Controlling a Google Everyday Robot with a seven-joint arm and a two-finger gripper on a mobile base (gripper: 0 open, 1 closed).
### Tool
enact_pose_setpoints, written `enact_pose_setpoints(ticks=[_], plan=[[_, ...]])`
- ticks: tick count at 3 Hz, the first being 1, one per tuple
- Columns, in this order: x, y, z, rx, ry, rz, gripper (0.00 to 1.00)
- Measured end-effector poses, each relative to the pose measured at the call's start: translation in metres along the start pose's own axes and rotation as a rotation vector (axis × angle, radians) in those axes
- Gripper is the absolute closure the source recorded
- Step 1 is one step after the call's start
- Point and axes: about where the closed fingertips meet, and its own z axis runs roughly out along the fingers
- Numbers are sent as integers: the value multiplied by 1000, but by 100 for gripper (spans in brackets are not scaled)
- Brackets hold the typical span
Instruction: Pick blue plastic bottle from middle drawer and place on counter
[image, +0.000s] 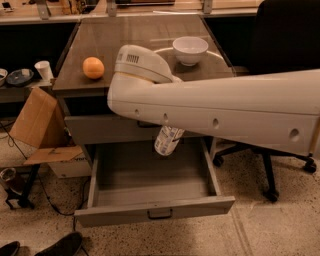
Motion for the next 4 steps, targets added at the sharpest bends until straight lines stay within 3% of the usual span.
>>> enact_pose_setpoints(ticks=[1,2,3,4], plan=[[-16,1,5,14,-59,31,100],[-9,-16,-7,103,-135,55,100],[31,-47,-28,210,-137,51,100],[80,-77,-38,259,-131,78,100]])
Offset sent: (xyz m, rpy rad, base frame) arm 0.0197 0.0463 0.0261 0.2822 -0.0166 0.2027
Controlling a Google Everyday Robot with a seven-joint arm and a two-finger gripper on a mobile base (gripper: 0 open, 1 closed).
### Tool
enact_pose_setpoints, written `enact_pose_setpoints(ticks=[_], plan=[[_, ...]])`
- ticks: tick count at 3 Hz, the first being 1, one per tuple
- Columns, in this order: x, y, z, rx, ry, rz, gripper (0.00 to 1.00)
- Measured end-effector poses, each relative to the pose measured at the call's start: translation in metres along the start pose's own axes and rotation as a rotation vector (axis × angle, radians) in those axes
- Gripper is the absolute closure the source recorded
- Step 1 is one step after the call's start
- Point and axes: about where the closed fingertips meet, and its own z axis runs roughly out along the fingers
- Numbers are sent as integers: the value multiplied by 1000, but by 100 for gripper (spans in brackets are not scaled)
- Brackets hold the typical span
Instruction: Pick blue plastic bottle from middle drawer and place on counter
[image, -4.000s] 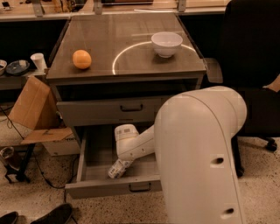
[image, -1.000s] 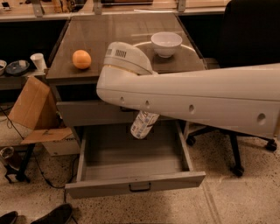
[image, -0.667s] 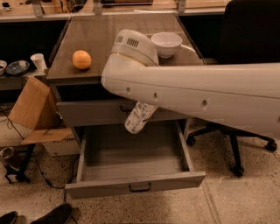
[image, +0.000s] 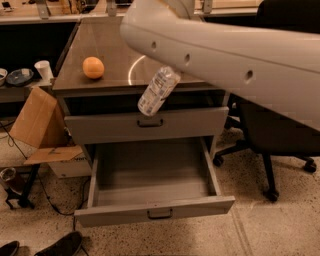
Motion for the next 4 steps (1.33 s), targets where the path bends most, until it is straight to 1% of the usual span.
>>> enact_pose_setpoints(ticks=[1,2,3,4], plan=[[50,-30,-6,32,15,73,100],[96,-53,-17,75,53,151,100],[110,-82,-23,121,118,166,100],[116,-105,-23,162,191,129,100]])
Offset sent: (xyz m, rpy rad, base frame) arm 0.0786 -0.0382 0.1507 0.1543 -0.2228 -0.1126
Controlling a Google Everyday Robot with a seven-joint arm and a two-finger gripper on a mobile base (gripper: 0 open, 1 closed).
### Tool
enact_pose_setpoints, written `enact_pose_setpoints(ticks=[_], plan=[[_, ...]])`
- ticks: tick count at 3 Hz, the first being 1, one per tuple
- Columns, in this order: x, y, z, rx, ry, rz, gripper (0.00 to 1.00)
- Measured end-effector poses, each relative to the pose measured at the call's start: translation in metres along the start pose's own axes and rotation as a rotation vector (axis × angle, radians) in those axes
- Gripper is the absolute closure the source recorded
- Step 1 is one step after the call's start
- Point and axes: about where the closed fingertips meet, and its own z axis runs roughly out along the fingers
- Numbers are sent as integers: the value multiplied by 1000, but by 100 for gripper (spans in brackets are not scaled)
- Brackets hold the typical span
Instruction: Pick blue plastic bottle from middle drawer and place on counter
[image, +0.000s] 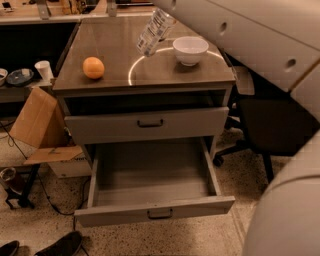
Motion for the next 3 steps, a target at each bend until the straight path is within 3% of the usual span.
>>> enact_pose_setpoints(ticks=[1,3], plan=[[-6,-17,4,39,83,-61,100],[-7,-24,6,114,122,-180,100]])
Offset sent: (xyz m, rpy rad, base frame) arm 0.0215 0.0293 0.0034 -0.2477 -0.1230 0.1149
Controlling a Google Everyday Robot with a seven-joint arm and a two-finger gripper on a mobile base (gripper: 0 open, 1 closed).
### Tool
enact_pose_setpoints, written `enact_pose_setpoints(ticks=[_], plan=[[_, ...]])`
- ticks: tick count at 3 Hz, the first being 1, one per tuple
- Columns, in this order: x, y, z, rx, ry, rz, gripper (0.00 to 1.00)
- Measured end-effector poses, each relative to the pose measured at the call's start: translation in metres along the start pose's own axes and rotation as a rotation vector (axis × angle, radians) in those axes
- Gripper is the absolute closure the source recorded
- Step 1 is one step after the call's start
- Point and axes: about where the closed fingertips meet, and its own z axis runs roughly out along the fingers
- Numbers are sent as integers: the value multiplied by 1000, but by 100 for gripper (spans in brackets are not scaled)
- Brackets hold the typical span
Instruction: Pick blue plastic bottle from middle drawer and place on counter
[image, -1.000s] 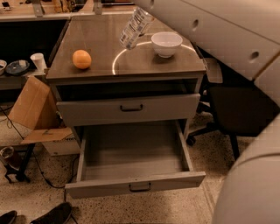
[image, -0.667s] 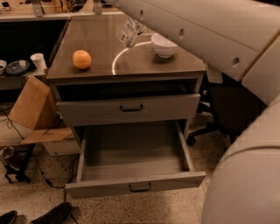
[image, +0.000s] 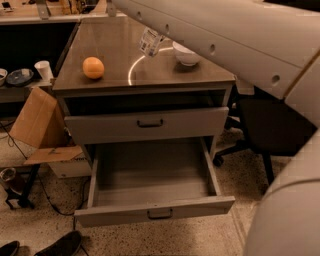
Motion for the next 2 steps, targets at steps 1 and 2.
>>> enact_pose_setpoints(ticks=[1,2], plan=[[2,0,0,21,-11,-31,100],[3,-1,-1,41,-14,-75,100]])
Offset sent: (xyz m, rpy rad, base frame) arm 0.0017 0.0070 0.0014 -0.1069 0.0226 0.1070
